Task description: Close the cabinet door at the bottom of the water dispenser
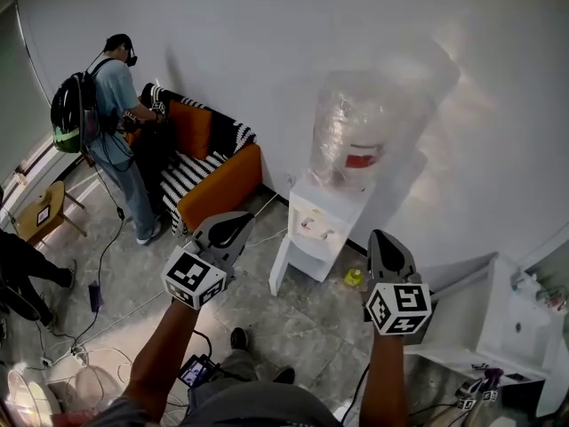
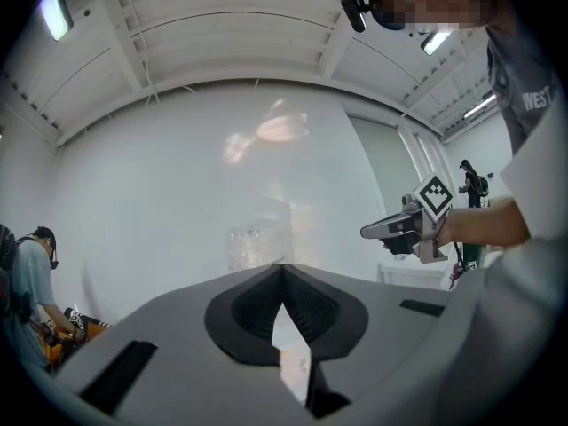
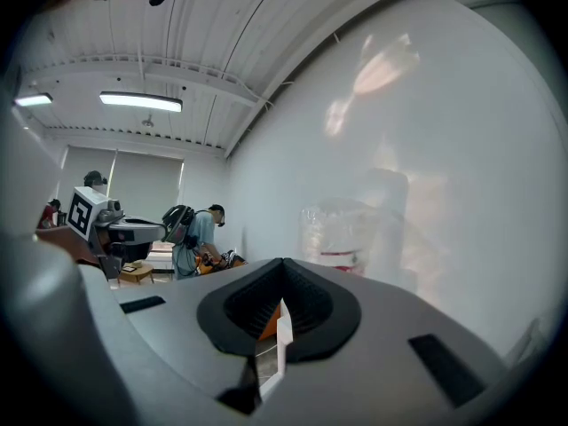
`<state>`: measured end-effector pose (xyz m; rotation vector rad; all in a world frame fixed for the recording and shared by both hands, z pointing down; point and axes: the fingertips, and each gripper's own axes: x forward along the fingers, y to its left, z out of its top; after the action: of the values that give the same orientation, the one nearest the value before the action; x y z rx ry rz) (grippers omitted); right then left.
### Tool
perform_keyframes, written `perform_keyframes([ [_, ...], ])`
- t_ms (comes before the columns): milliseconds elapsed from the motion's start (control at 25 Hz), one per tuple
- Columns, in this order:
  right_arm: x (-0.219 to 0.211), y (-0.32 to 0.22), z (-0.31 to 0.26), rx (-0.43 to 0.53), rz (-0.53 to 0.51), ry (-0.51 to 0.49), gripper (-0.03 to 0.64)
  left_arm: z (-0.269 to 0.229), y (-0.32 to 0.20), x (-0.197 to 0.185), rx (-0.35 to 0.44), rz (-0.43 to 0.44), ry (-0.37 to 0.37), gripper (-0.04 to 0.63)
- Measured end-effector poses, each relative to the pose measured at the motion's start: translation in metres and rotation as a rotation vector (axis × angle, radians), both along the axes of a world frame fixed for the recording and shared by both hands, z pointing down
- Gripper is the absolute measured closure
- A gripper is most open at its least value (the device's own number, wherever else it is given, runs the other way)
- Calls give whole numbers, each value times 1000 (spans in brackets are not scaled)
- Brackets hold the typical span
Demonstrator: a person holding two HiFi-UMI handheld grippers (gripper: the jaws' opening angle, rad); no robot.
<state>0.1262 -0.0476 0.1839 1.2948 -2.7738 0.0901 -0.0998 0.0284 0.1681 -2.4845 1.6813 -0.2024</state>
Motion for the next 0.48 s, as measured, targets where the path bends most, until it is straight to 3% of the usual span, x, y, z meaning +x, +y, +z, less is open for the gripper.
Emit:
perform_keyframes([
  [480,-5,-33,2,-1,176,68,589,6,-94,-8,6,193,52,580],
])
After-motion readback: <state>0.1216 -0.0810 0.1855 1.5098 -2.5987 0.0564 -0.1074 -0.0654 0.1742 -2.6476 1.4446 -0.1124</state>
